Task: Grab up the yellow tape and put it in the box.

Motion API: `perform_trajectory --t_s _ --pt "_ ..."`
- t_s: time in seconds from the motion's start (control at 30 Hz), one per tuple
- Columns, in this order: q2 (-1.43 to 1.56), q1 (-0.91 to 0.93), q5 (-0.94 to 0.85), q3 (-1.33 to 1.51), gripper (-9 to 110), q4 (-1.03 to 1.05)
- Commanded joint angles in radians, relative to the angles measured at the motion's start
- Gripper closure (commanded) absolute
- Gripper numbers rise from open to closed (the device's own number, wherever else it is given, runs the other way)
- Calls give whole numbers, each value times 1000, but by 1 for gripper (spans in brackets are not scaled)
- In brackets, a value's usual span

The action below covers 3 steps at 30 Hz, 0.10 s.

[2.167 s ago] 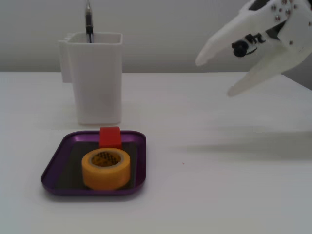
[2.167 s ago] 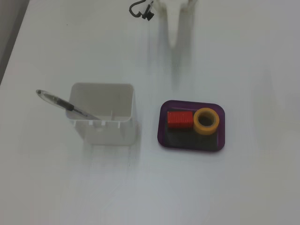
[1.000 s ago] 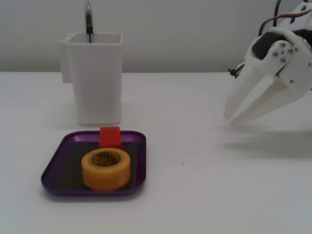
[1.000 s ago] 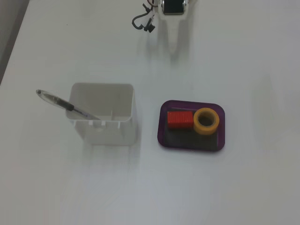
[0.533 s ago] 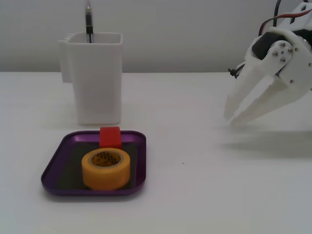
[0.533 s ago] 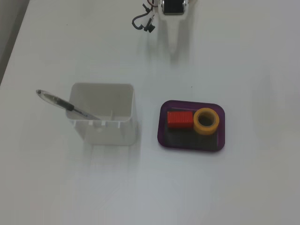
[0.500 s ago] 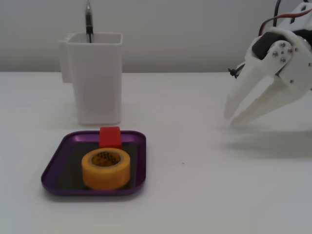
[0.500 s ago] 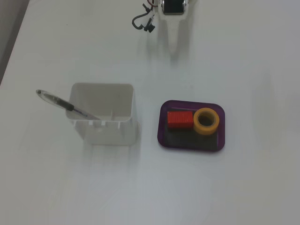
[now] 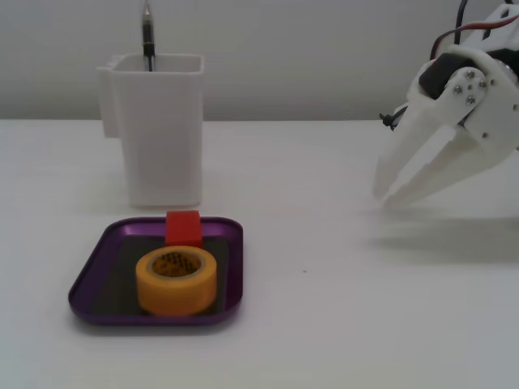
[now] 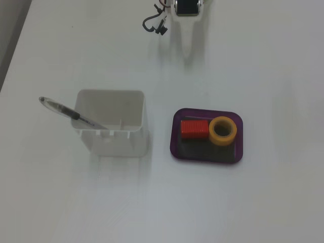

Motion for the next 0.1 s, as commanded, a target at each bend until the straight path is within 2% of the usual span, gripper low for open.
perform_trajectory --t_s 0.0,0.07 --pt "52 -8 -3 11 101 -12" --pt "52 -8 -3 11 101 -12"
